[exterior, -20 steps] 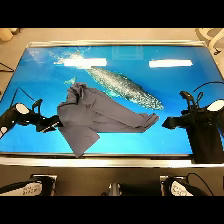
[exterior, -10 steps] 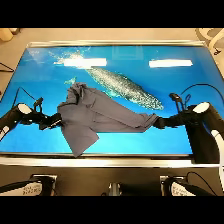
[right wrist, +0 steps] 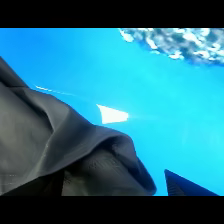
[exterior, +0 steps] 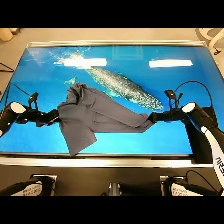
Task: Fold the shirts.
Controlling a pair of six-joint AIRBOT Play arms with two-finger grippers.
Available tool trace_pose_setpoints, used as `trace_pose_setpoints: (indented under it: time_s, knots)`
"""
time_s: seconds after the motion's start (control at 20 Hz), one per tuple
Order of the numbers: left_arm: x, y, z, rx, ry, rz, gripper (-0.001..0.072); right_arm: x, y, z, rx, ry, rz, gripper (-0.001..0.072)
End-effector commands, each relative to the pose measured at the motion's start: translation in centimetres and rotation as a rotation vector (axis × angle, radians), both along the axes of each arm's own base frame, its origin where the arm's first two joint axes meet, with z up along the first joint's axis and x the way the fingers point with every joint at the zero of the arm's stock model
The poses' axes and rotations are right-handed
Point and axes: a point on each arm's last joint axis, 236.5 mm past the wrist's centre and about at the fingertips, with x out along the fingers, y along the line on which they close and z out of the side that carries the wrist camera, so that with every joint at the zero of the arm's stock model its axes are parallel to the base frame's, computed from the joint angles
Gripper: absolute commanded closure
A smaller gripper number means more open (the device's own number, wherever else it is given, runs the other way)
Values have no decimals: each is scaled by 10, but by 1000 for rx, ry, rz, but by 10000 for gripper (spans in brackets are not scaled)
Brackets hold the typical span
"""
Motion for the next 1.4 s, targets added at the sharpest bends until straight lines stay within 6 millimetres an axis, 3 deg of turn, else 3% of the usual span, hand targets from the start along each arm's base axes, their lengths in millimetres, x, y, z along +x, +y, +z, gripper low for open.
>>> trace_pose_setpoints:
  time_s: [0.0, 0.25, 0.3, 0.4, 0.5, 0.6, 0.65, 0.7, 0.75, 0.8, 0.85, 0.9, 0.95, 1.0, 1.05, 1.1, 1.15, 1.2, 1.35]
  knots:
    - [2, 0, 9, 3, -27, -1, 681, -9, 18, -12, 80, 63, 17, 44]
    - [2, -2, 18, -2, -48, -1, 681, 3, 35, -7, 182, 37, -22, 59]
    - [2, -2, 20, -2, -53, -2, 681, 6, 35, -6, 187, 29, -34, 184]
    - [2, -3, 25, -4, -64, -2, 681, 9, 35, -5, 196, 23, -45, 686]
    - [3, -4, 37, -4, -87, -12, 681, 12, 36, 5, 190, -9, -4, 684]
    - [16, -2, 72, 22, -198, -49, 682, 30, 34, 42, 158, -130, 63, 687]
    - [27, 0, 107, 44, -296, -61, 682, 44, 29, 75, 120, -222, 84, 687]
    - [37, 2, 154, 71, -422, -71, 682, 57, 23, 116, 71, -331, 105, 687]
    - [44, 3, 208, 99, -558, -78, 682, 71, 13, 171, -1, -470, 116, 687]
    - [45, 3, 273, 126, -710, -75, 682, 79, 2, 230, -79, -610, 108, 687]
    - [37, 3, 355, 158, -906, -61, 683, 79, -14, 304, -174, -776, 73, 687]
    - [17, 3, 438, 187, -1114, -34, 683, 69, -29, 375, -262, -931, 23, 686]
    - [-20, 3, 530, 222, -1361, 5, 683, 44, -45, 451, -357, -1091, -43, 686]
    - [-69, 4, 610, 261, -1598, 54, 683, 12, -59, 511, -437, -1217, -110, 686]
    - [-118, 5, 665, 289, -1779, 98, 683, -27, -72, 560, -492, -1313, -189, 686]
    - [-162, 3, 702, 298, -1912, 125, 683, -62, -79, 589, -505, -1372, -260, 686]
    - [-188, 0, 717, 291, -1973, 135, 684, -87, -82, 603, -488, -1402, -306, 686]
    - [-200, -3, 721, 242, -1984, 149, 683, -105, -80, 608, -460, -1414, -327, 686]
    - [-195, -6, 712, 193, -1936, 144, 683, -128, -78, 610, -458, -1415, -331, 686]
